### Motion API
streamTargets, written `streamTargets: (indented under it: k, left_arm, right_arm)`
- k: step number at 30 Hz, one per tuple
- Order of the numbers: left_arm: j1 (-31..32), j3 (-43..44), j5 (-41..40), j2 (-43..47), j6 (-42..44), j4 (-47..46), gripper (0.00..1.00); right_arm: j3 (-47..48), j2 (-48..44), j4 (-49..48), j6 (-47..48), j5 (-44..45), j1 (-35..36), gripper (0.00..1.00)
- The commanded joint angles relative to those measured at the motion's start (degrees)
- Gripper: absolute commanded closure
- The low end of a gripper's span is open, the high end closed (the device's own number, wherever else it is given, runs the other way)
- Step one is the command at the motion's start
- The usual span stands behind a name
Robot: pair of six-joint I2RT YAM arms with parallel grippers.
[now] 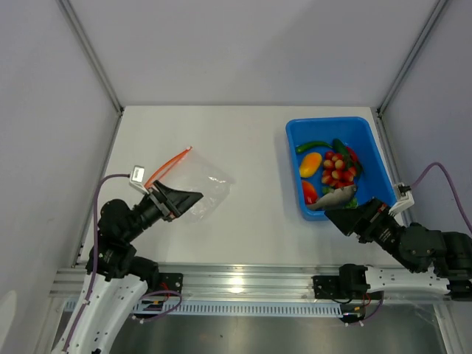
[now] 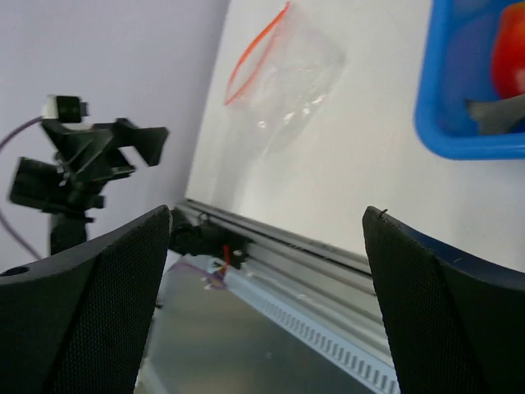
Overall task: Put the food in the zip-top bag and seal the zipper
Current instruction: Pick up the zipper food storage bag at the center of the board.
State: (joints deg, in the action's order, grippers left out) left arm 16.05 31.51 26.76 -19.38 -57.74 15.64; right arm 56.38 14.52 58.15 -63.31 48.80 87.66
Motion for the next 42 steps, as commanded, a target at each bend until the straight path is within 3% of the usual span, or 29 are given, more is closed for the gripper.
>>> streamTargets:
  k: [1, 6, 9, 11, 12, 14, 15, 17, 20, 26, 30, 35, 38, 42]
  left_arm:
    - [-0.41, 1.10, 3.04, -1.01, 0.44, 1.23, 0.01]
    - [-1.55, 2.59, 3.74, -6.54, 3.06, 1.49, 0.00]
    - [-1.55, 6.62, 3.65, -11.38, 6.14, 3.61, 0.01]
    - [-1.55, 8.56, 2.95, -13.40, 8.24, 4.13, 0.00]
    - [-1.55, 9.27, 1.73, -13.84, 9.04, 4.66, 0.01]
    - [-1.55, 12.24, -3.54, -15.42, 11.14, 6.94, 0.00]
    - [-1.55, 13.22, -5.30, -16.21, 11.76, 9.65, 0.01]
    - [-1.46, 16.90, -9.69, -19.54, 12.99, 12.04, 0.01]
    - [-1.55, 20.07, -15.66, -23.76, 12.91, 16.26, 0.01]
    - [-4.00, 28.43, -25.44, -32.47, 16.59, 21.54, 0.01]
    - [-8.31, 29.31, -25.27, -35.11, 17.66, 21.19, 0.00]
    - [-14.63, 30.37, -30.53, -40.99, 15.64, 26.46, 0.01]
    - [-18.40, 29.41, -28.18, -45.55, 20.01, 24.36, 0.00]
    - [-21.85, 28.35, -27.30, -51.63, 27.13, 15.78, 0.01]
  right_arm:
    - [4.69, 6.64, 14.78, -8.13, 7.45, 0.32, 0.01]
    - [9.35, 18.24, 19.11, -8.42, 10.96, 0.32, 0.01]
    - [11.38, 27.20, 16.57, -3.94, 13.07, -0.11, 0.01]
    - [12.00, 33.95, 13.50, 2.37, 12.03, -4.84, 0.01]
    - [11.74, 35.91, 7.48, 6.32, 6.80, -8.08, 0.01]
    - [8.50, 39.94, -0.54, 18.97, -3.13, -21.60, 0.01]
    - [7.27, 40.66, -6.93, 21.71, -13.19, -26.18, 0.01]
    - [3.76, 41.37, -12.24, 27.41, -19.15, -34.79, 0.01]
    - [1.90, 41.28, -22.35, 32.52, -23.47, -39.91, 0.01]
    - [4.26, 47.34, -25.45, 34.57, -40.60, -49.41, 0.00]
    - [5.40, 53.93, -28.88, 33.69, -61.59, -56.00, 0.01]
    - [10.93, 62.02, -23.99, 30.35, -69.52, -57.16, 0.01]
    - [14.62, 62.91, -17.75, 31.75, -71.90, -56.90, 0.01]
    - [12.97, 61.51, -18.42, 32.72, -80.60, -57.60, 0.01]
